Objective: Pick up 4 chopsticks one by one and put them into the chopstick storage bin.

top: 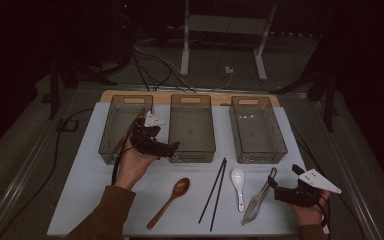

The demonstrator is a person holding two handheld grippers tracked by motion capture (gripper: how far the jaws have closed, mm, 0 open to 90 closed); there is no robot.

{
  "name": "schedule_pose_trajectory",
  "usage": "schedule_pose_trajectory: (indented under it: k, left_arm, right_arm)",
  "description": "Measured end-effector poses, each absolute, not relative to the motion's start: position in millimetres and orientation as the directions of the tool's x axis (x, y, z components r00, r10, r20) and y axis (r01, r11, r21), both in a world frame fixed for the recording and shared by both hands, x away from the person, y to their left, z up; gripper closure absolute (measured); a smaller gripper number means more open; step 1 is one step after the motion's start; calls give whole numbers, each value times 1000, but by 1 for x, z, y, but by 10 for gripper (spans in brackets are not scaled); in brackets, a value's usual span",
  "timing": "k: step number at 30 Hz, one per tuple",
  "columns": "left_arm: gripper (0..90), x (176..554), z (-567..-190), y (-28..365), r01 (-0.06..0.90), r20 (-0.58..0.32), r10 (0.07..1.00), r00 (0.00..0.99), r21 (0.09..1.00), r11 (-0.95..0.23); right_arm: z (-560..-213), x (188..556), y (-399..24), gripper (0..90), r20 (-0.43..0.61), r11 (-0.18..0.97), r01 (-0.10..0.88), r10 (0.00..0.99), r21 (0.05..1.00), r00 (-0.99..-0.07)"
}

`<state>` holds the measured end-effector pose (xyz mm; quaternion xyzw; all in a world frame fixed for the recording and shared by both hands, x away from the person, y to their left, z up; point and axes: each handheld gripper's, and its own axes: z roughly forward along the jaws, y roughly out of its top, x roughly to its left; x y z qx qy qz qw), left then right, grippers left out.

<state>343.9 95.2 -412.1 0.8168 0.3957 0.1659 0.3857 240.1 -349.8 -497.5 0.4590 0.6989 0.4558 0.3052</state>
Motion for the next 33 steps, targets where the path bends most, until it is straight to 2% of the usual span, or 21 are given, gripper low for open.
schedule_pose_trajectory:
  k: [15,33]
  left_arm:
    - [21,317,-433,40,503,-21,738,674,744,-439]
    - [21,298,-458,2,509,-66,698,713,734,-450]
  right_arm:
    - [-497,240,-350,0,-5,161,363,920,918,-393]
    - [-498,240,-350,0,-6,162,364,919,917,-394]
